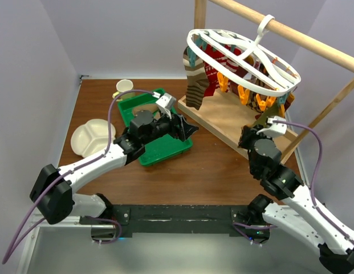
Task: Remove the socks clipped to the hanger
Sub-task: Remove the sock from the hanger.
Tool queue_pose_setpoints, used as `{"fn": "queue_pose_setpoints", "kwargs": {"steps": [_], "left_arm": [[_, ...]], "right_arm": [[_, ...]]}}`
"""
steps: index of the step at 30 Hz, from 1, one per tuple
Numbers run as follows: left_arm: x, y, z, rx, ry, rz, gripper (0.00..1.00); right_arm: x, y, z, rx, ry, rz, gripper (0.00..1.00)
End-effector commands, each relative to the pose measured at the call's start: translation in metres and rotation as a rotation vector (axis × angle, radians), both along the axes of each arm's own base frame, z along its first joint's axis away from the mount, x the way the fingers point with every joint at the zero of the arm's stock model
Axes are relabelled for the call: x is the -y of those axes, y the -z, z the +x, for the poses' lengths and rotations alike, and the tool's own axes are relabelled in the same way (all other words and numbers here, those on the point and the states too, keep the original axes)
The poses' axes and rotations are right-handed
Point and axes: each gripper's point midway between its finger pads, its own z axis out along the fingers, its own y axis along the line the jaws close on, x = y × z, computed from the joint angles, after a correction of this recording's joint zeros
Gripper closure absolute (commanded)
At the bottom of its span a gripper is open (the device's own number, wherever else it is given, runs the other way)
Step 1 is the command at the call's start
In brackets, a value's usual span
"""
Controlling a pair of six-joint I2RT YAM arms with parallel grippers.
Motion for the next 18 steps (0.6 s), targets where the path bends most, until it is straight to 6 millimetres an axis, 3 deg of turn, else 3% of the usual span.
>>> {"fn": "queue_pose_setpoints", "kwargs": {"steps": [1, 7, 18], "left_arm": [[0.016, -0.020, -0.009, 0.066, 0.094, -0.051, 0.18], [0.017, -0.021, -0.012, 0.060, 0.108, -0.047, 0.18], [0.007, -0.003, -0.020, 0.039, 0.116, 0.026, 0.19]], "right_arm": [[-0.036, -0.045, -0.006, 0.074, -0.255, 0.011, 1.00], [-0.059, -0.054, -0.013, 0.061, -0.400, -0.011, 1.00], [-0.090, -0.062, -0.020, 0.055, -0.569, 0.001, 1.00]]}}
